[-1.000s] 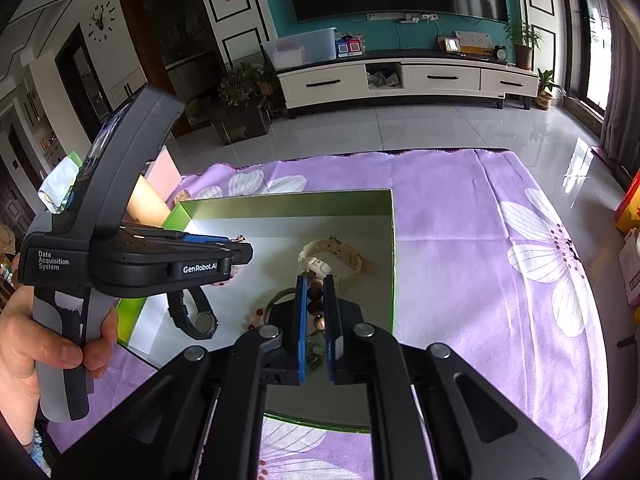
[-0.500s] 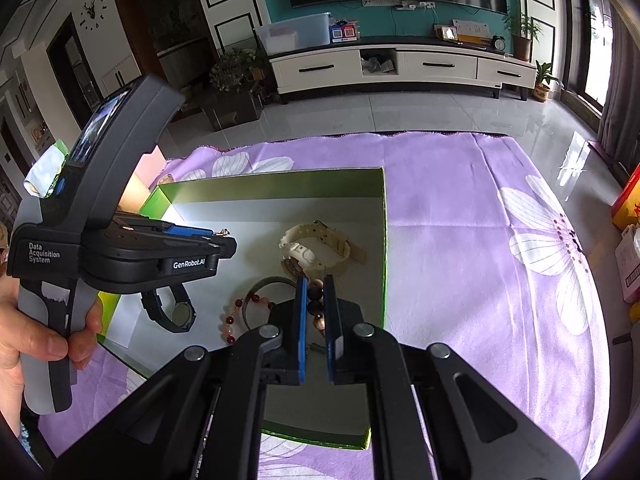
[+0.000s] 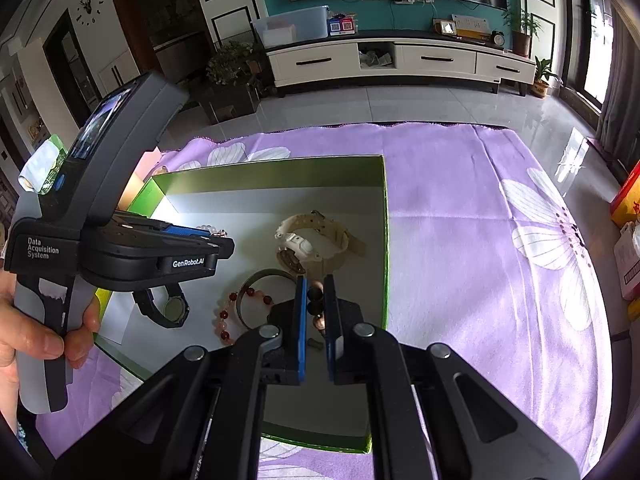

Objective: Organize jewelry
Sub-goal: 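Carry the gold brooch and wooden bracelet into the green box and open both tools, then move both tools back to the black-and-white pendant and silver ring on the cloth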

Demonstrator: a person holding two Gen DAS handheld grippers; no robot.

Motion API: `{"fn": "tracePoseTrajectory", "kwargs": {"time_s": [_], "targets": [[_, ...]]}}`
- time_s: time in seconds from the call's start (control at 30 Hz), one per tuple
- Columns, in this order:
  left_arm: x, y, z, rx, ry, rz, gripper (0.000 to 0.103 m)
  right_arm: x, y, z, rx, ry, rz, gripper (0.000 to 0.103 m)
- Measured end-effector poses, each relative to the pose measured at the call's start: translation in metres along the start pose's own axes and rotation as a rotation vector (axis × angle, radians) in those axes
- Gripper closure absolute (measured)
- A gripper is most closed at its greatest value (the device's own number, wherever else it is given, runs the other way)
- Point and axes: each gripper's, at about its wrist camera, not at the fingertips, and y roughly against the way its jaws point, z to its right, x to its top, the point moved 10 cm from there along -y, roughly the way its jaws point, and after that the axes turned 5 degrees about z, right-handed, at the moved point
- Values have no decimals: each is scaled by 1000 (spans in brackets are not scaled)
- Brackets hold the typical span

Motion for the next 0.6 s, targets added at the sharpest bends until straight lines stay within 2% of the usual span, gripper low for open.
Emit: {"fn": "tracePoseTrajectory", "kwargs": {"time_s": [0.17, 0.2, 0.23, 0.3, 0.4, 0.5, 0.53, 0.6], "targets": [[0, 3, 0, -8, 10, 10, 77, 0, -1, 1, -5, -10, 3, 94], [0, 4, 0, -13, 13, 14, 73, -1, 0, 1, -6, -14, 4, 91], [1, 5, 0, -19, 17, 18, 61, 0, 1, 2, -6, -22, 9, 84], [2, 11, -1, -13, 23, 38, 53, -1, 4, 2, -7, -27, 17, 84], [3, 20, 0, -34, 28, 57, 50, -1, 12, 1, 7, -35, 33, 84], [2, 36, 1, -50, 35, 93, 36, -5, 25, -1, 19, -32, 48, 83], [2, 42, 1, -47, 32, 107, 32, -7, 31, -2, 22, -29, 54, 81], [-1, 57, 0, -43, 17, 141, 29, -10, 43, -4, 31, -31, 68, 73]]}}
